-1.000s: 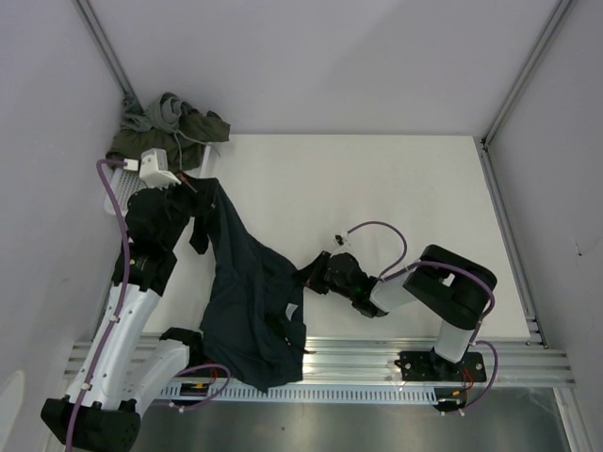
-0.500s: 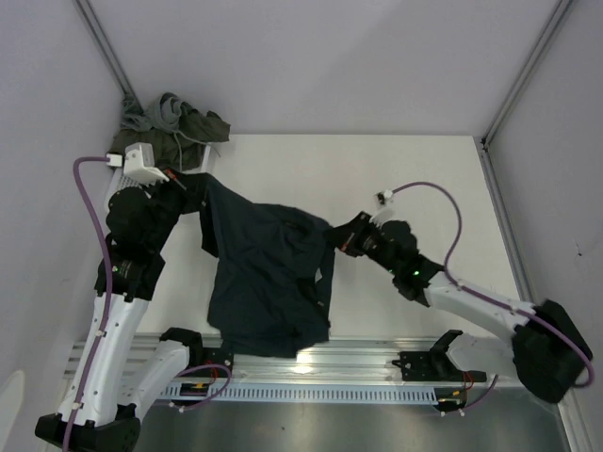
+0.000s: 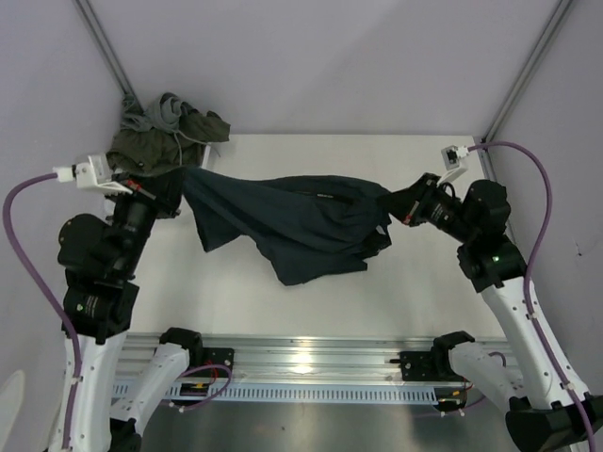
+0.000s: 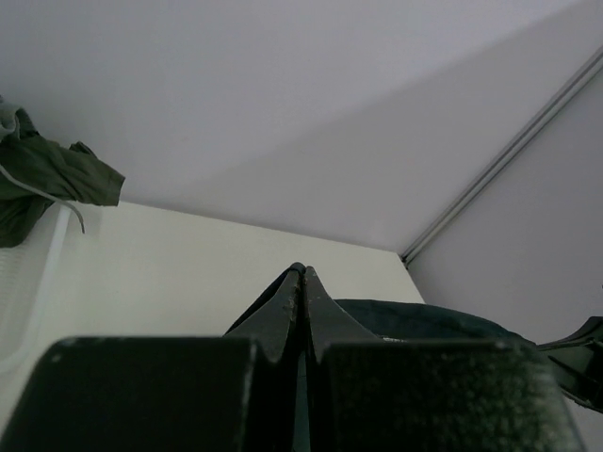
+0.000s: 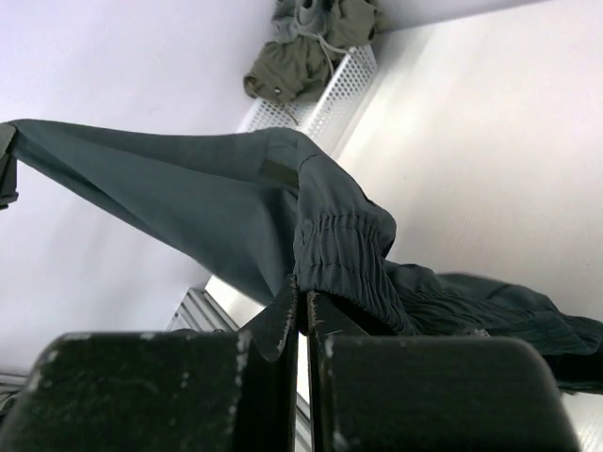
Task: Fold and stack the shorts
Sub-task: Flatten the shorts out
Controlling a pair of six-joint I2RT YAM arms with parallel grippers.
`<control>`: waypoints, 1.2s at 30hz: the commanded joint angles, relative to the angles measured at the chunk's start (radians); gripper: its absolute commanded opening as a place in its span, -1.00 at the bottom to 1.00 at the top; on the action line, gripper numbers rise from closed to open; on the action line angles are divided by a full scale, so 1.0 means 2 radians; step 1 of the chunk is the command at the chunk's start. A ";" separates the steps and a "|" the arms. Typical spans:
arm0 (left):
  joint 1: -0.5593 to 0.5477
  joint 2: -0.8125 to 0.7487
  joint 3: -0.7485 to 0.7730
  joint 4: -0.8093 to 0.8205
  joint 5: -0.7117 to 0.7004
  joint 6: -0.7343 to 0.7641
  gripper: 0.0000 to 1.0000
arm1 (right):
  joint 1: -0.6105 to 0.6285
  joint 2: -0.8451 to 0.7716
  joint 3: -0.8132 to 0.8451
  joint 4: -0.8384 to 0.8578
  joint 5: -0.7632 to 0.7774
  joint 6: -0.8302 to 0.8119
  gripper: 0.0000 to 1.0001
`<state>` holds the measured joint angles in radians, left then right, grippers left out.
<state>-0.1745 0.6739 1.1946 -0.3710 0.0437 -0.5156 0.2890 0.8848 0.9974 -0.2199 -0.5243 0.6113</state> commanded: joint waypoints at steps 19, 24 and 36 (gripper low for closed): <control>-0.002 -0.027 0.075 -0.035 0.004 0.012 -1.00 | -0.157 0.015 0.112 -0.065 -0.186 -0.003 -1.00; -0.003 -0.033 0.085 -0.028 0.023 0.010 -1.00 | -0.172 0.007 0.130 -0.083 -0.208 -0.004 -1.00; -0.003 -0.071 0.169 -0.054 0.096 -0.026 -1.00 | -0.172 -0.059 0.268 -0.208 -0.227 -0.007 -1.00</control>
<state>-0.1745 0.5732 1.4643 -0.4828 0.1783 -0.5346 -0.0502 0.8066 1.4319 -0.5503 -0.9340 0.6060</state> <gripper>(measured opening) 0.002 0.010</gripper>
